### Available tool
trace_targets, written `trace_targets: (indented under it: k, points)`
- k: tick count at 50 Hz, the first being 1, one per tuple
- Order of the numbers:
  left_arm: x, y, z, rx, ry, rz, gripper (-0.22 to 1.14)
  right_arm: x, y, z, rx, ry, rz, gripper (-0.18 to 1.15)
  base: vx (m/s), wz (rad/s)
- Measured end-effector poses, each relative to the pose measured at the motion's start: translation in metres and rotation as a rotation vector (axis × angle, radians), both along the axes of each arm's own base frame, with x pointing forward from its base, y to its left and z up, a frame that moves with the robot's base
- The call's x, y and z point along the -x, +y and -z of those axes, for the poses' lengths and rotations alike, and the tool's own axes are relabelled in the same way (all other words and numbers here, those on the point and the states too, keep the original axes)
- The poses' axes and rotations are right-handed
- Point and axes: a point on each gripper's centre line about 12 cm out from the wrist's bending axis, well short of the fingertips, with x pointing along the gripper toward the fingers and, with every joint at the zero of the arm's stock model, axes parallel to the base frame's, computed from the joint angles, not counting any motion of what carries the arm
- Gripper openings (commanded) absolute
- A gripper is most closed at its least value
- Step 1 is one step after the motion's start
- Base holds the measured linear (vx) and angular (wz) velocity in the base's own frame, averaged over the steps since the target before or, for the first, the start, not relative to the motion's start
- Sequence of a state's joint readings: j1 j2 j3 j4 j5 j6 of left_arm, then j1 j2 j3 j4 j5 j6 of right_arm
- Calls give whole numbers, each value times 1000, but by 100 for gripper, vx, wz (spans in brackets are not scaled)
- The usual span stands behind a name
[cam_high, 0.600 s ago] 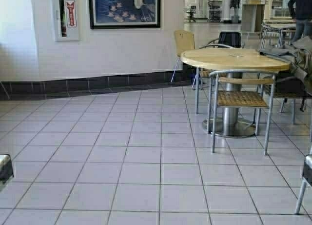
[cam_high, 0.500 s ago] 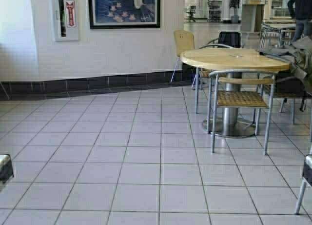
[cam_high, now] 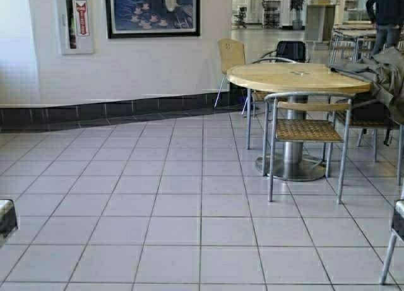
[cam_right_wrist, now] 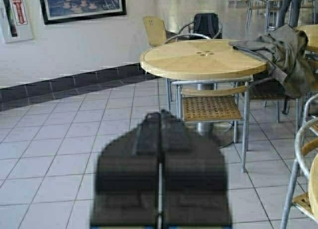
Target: Push the chairs under the table
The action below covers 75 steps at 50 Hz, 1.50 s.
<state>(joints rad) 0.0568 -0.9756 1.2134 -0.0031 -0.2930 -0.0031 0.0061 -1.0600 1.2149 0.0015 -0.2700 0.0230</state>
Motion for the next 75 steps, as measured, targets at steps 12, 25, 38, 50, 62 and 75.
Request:
trace_targets:
  k: [12, 25, 38, 50, 62, 75]
  points:
    - [2, 0, -2, 10, -13, 1, 3, 0, 0, 0, -3, 0, 0, 5, 19, -4]
    - [3, 0, -4, 48, -23, 3, 3, 0, 0, -1, -6, -1, -1, 5, 25, 3]
    - [3, 0, 0, 51, -12, 3, 3, 1, 0, -1, -8, -5, -2, 5, 32, 19]
    - [3, 0, 1, 52, -11, 2, 3, 3, 0, -3, -18, -14, -4, 5, 37, 32]
    - [4, 0, -1, 60, -17, 1, 3, 3, 0, -1, -32, -12, -5, 5, 36, 27]
    - [4, 0, -1, 63, -19, 3, 3, -2, 0, 5, -33, 20, -5, 5, 34, 23]
